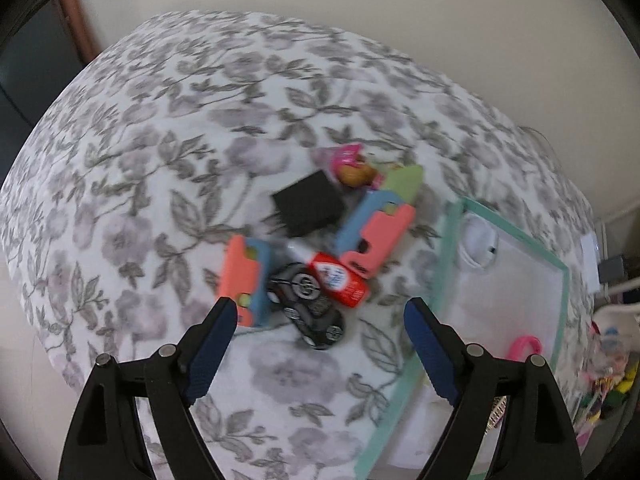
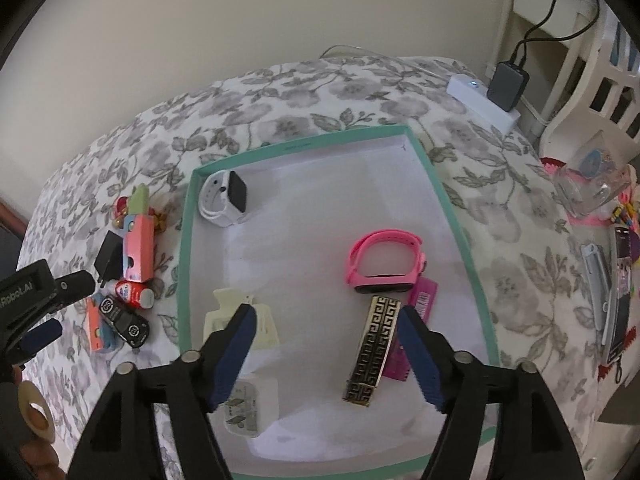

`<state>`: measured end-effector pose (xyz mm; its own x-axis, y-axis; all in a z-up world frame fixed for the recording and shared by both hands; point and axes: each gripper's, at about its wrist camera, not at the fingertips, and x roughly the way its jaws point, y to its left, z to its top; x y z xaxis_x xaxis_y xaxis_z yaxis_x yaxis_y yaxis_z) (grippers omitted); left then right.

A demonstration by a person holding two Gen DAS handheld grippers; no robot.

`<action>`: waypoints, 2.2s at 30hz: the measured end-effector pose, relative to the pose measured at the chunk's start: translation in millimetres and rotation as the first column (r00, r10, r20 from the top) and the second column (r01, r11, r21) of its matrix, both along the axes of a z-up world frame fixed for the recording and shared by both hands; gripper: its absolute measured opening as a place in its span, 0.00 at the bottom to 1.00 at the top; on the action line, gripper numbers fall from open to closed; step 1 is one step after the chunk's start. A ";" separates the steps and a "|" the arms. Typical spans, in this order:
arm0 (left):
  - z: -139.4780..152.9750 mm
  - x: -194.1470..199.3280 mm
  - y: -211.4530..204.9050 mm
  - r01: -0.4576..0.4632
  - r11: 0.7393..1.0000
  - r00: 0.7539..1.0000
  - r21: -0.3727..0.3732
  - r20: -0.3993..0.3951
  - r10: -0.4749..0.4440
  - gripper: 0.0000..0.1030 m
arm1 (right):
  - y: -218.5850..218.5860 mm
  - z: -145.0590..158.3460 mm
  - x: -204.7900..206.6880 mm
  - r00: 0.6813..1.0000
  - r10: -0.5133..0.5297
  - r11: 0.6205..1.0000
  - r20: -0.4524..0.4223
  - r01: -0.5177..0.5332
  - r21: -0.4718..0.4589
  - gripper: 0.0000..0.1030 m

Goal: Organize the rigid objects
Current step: 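Move both tools back over the pile toward the toys, then grasp the orange-blue toy with left tool while right tool grasps the black toy car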

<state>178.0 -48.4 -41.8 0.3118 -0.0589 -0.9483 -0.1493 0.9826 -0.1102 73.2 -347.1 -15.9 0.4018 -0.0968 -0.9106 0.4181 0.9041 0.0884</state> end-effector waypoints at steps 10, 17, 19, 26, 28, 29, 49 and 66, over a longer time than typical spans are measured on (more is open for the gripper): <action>3.1 7.9 47.8 -0.084 0.996 0.996 -0.038 0.000 0.084 0.87 | 25.3 3.4 16.1 0.997 0.065 0.998 0.030 -0.065 0.004 0.98; 4.3 13.4 83.3 -0.122 0.992 0.993 -0.042 0.003 0.122 0.94 | 56.7 17.1 42.5 0.989 0.130 0.992 0.072 -0.130 -0.003 0.98; -0.4 14.8 93.9 -0.147 0.988 0.989 -0.056 -0.016 0.146 0.94 | 68.1 17.4 50.4 0.986 0.153 0.988 0.073 -0.153 0.002 0.98; -24.8 20.4 111.8 -0.179 0.981 0.981 -0.072 -0.086 0.172 0.94 | 118.7 6.1 76.5 0.964 0.260 0.965 0.058 -0.262 0.016 0.98; -31.9 21.5 114.4 -0.187 0.979 0.978 -0.076 -0.106 0.178 0.94 | 129.3 1.4 80.7 0.957 0.285 0.958 0.050 -0.286 0.021 0.98; -34.6 21.9 115.0 -0.189 0.979 0.977 -0.078 -0.113 0.180 0.94 | 135.8 -3.1 84.0 0.954 0.297 0.954 0.044 -0.298 0.034 0.98; -63.7 29.5 119.1 -0.168 0.984 0.974 -0.062 -0.164 0.156 0.94 | 177.5 -57.4 98.6 0.930 0.365 0.926 -0.034 -0.359 0.116 0.67; -82.9 41.7 77.1 -0.064 0.997 0.981 -0.038 -0.188 0.055 0.94 | 146.0 -55.8 76.4 0.933 0.353 0.930 -0.070 -0.342 0.132 0.48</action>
